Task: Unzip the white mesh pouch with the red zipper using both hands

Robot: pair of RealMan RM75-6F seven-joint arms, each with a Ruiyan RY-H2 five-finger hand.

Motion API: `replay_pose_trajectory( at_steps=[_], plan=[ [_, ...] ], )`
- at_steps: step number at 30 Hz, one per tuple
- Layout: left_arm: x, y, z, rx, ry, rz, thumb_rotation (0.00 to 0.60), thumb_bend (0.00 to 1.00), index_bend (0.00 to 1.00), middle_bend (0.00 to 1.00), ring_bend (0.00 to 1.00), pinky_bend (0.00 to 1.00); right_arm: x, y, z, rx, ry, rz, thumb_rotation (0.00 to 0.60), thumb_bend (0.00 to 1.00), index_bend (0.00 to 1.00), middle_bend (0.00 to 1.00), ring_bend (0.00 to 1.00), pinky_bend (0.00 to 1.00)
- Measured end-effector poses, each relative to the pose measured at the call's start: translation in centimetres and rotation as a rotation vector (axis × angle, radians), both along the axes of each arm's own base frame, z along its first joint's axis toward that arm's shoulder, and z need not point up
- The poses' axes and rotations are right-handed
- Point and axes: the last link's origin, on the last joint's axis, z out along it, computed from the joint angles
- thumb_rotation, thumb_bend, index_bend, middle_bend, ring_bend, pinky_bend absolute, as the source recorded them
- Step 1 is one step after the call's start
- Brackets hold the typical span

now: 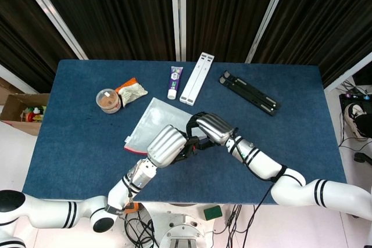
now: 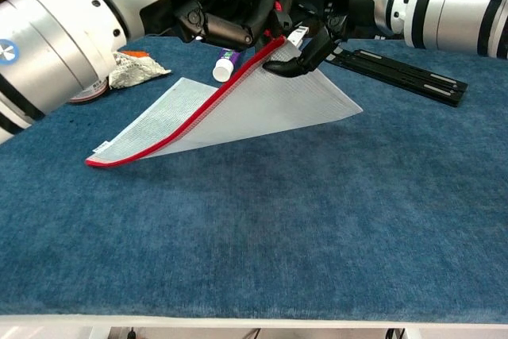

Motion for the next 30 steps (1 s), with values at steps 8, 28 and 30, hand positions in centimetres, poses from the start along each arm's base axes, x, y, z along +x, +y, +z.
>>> replay_pose_trajectory(
  at_steps=[8, 28, 30],
  plan=[
    [-1.9, 0.1, -0.4, -0.017, -0.055, 0.07, 0.6, 0.67, 0.63, 0.87, 0.85, 1.0, 0.5, -0.5, 1.7, -0.017, -0.031, -0.026, 0.6, 0.48, 0.74, 0.52, 0.27, 0.26],
    [-3.8, 0.5, -1.5, 0.0, -0.102, 0.135, 0.6, 0.67, 0.62, 0.87, 0.85, 1.0, 1.0, -0.6, 3.2, -0.039, -0.063, -0.035, 0.6, 0.49, 0.76, 0.53, 0.27, 0.26],
    [-3.9, 0.6, -1.4, 0.0, -0.1, 0.138, 0.6, 0.67, 0.62, 0.87, 0.85, 1.0, 0.9, -0.7, 3.3, -0.04, -0.064, -0.037, 0.6, 0.49, 0.76, 0.53, 0.27, 0.26]
  ],
)
